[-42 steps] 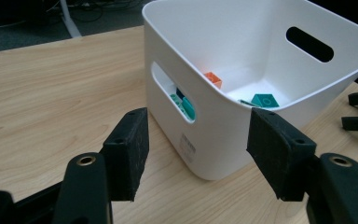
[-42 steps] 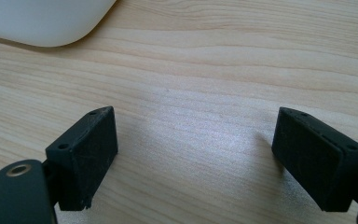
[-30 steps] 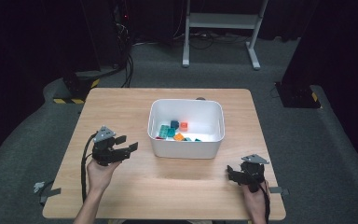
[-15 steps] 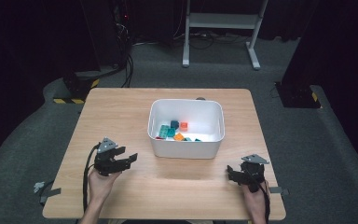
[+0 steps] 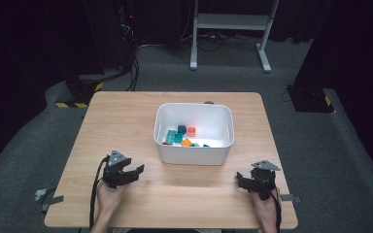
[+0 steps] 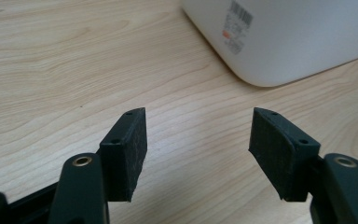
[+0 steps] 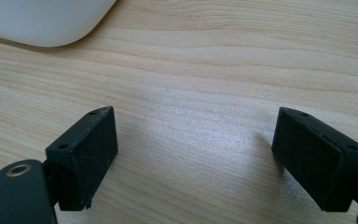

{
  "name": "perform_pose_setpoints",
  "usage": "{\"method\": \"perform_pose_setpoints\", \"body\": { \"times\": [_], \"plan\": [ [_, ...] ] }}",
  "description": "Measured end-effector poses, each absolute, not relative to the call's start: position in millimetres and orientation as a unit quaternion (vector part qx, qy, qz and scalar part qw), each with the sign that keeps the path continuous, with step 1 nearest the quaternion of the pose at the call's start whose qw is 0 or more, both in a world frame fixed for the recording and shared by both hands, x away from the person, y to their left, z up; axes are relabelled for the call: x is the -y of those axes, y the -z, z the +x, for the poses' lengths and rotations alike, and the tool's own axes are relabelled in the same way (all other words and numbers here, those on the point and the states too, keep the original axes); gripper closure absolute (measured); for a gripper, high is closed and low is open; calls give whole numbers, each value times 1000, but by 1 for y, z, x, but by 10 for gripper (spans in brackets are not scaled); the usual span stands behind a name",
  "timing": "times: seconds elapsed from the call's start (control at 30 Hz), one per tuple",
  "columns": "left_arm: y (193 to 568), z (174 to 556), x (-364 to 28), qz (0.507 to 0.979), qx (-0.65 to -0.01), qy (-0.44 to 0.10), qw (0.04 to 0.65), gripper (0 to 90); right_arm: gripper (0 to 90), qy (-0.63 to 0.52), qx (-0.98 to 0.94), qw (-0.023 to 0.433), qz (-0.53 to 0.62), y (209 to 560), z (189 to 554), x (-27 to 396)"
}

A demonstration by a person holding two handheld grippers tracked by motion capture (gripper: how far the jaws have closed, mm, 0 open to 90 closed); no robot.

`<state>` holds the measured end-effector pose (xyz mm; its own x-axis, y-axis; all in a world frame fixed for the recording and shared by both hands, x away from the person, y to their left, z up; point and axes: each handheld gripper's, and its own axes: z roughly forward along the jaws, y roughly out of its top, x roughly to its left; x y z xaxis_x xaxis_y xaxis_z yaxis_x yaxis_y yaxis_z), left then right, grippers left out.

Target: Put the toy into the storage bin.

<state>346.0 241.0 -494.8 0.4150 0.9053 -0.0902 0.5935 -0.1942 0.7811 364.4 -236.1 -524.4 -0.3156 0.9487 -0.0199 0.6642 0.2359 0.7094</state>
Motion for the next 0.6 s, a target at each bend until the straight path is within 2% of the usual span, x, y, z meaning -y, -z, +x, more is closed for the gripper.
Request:
{"method": "perform_pose_setpoints", "body": {
  "times": [0.37, 0.6],
  "plan": [
    [513, 347, -250, 728, -530, -217, 377, 368, 139, -306, -751, 232, 537, 524, 364, 236],
    [520, 350, -249, 733, -526, -237, 360, 367, 139, -306, -751, 232, 537, 524, 364, 236]
  ]
}}
